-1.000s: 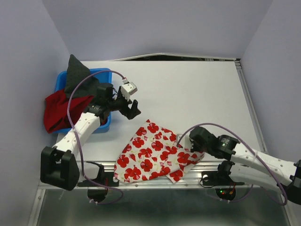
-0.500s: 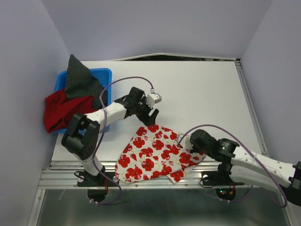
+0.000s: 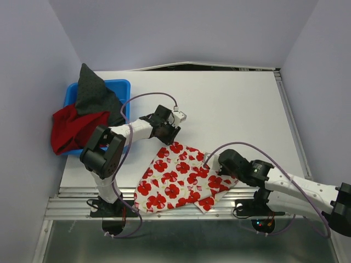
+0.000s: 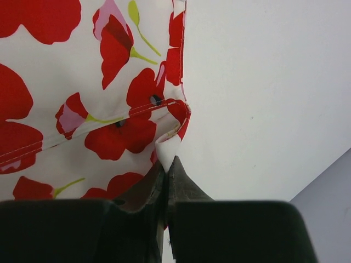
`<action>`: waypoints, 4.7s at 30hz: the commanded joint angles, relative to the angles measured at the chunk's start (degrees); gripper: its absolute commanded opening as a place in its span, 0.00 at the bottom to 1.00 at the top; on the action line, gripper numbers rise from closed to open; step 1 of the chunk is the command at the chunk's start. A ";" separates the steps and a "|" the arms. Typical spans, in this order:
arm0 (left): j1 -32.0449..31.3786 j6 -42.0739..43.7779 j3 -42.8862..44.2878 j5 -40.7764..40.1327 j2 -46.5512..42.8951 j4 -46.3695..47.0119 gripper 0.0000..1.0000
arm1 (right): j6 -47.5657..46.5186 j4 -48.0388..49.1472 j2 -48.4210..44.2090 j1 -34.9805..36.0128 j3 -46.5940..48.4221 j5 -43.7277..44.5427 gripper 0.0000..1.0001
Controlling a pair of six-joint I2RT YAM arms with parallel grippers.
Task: Fold and stack the skirts
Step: Flatten the skirt out
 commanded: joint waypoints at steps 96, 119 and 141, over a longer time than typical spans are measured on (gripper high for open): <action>15.04 4.80 -1.04 13.75 -32.44 8.90 0.00 | 21.42 11.04 24.79 -60.47 36.42 -43.80 0.01; 11.44 0.32 69.35 1.71 39.21 -0.23 0.67 | 7.38 -0.43 52.25 -60.47 38.71 -25.86 0.01; 9.07 -2.94 8.99 5.83 -6.05 -3.49 0.55 | 2.09 -16.72 33.06 -53.54 37.12 -29.83 0.46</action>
